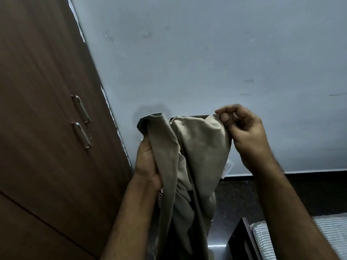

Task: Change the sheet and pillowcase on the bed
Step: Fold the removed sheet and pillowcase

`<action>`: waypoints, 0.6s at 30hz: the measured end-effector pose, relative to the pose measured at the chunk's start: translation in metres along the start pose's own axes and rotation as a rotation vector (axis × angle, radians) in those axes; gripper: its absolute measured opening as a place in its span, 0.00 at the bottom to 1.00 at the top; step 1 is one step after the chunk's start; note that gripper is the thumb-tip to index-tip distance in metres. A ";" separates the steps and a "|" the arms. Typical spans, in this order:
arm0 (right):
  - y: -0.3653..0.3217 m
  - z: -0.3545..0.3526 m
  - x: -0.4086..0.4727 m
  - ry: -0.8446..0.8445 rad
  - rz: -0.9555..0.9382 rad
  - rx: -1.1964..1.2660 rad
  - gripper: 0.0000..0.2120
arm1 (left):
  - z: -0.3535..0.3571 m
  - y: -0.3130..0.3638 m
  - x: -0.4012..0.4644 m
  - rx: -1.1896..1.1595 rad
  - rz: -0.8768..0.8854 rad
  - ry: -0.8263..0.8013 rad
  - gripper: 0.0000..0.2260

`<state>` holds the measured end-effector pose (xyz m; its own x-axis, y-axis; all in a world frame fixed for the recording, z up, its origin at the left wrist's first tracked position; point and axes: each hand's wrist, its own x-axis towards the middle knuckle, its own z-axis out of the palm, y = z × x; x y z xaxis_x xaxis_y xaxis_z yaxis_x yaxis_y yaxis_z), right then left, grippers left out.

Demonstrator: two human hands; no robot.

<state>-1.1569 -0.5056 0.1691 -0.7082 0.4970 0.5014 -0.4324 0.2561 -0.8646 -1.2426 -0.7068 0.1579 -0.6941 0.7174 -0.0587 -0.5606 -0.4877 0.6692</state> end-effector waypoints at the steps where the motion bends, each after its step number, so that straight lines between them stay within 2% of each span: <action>1: 0.000 -0.002 0.003 0.051 -0.014 0.008 0.07 | 0.000 0.000 0.006 0.074 0.057 0.058 0.17; 3: -0.001 -0.003 0.006 0.221 -0.039 -0.002 0.09 | -0.010 0.005 0.022 0.419 0.385 0.299 0.09; 4: 0.001 -0.004 0.008 0.314 -0.056 -0.061 0.10 | -0.014 0.009 0.029 0.613 0.537 0.435 0.09; 5: 0.005 -0.003 0.012 0.362 -0.070 -0.186 0.11 | -0.017 0.013 0.035 0.755 0.630 0.504 0.10; 6: 0.010 -0.001 0.017 0.312 -0.046 -0.369 0.12 | -0.019 0.014 0.037 0.861 0.677 0.549 0.11; 7: 0.014 0.003 0.020 0.180 0.023 -0.559 0.12 | -0.022 0.014 0.039 0.987 0.702 0.602 0.12; 8: 0.017 0.006 0.019 0.058 0.097 -0.699 0.14 | -0.022 0.013 0.039 1.096 0.698 0.649 0.12; 9: 0.020 0.008 0.016 0.009 0.098 -0.763 0.16 | -0.024 0.011 0.038 1.129 0.700 0.654 0.11; 10: 0.019 0.010 0.015 0.052 0.031 -0.746 0.16 | -0.024 0.009 0.036 1.099 0.715 0.595 0.09; 12: 0.011 0.015 0.014 0.200 -0.115 -0.640 0.16 | -0.016 0.007 0.029 0.846 0.700 0.410 0.09; 13: 0.012 0.017 0.017 0.175 -0.115 -0.651 0.16 | -0.011 0.007 0.024 0.718 0.639 0.340 0.11; 15: 0.020 0.021 0.023 -0.050 0.114 -0.758 0.19 | -0.005 0.005 0.016 0.564 0.510 0.207 0.11; 16: 0.027 0.020 0.026 -0.085 0.176 -0.771 0.22 | -0.002 0.003 0.013 0.531 0.459 0.153 0.11; 18: 0.029 0.022 0.026 0.048 0.084 -0.720 0.24 | -0.002 0.001 0.010 0.543 0.395 0.094 0.10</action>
<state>-1.1999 -0.5041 0.1578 -0.6906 0.5703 0.4448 0.1086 0.6899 -0.7157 -1.2514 -0.7011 0.1568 -0.8503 0.4785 0.2192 0.0326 -0.3677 0.9294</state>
